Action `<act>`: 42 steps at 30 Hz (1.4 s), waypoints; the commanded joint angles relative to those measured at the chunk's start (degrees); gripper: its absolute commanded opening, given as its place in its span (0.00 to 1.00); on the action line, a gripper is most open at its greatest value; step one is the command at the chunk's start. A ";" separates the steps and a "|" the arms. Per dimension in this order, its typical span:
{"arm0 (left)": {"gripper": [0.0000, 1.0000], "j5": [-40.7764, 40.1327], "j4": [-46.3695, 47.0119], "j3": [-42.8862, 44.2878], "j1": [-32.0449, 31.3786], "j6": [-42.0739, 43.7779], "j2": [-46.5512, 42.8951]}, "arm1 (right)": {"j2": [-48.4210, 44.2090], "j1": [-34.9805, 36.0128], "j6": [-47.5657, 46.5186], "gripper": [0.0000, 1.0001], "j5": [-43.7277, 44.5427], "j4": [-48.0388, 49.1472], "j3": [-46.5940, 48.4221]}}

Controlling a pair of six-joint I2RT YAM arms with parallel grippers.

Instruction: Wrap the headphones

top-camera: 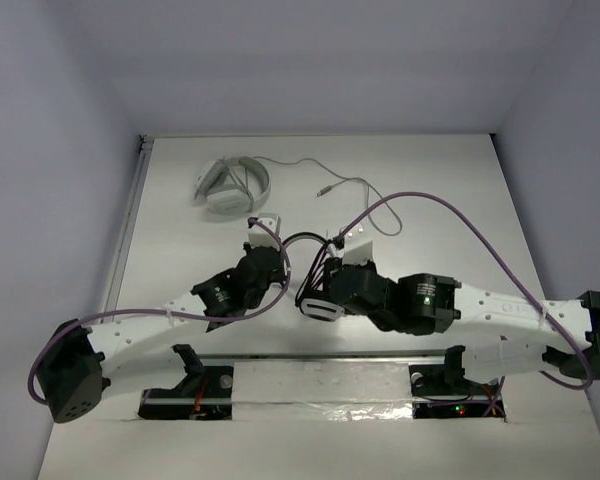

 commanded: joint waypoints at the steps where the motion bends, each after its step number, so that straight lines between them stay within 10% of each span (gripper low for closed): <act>1: 0.00 4.03 0.16 -0.77 -0.51 -1.28 -3.94 | -2.04 -3.43 -4.15 0.00 6.45 1.33 2.43; 21: 0.00 20.03 -3.62 2.04 -1.04 -0.66 -14.23 | 1.21 -15.56 -9.87 0.07 12.35 14.07 -2.76; 42: 0.00 39.63 -0.02 12.41 7.65 -3.83 -10.72 | -12.50 -22.25 -7.23 0.38 -13.84 34.72 -20.68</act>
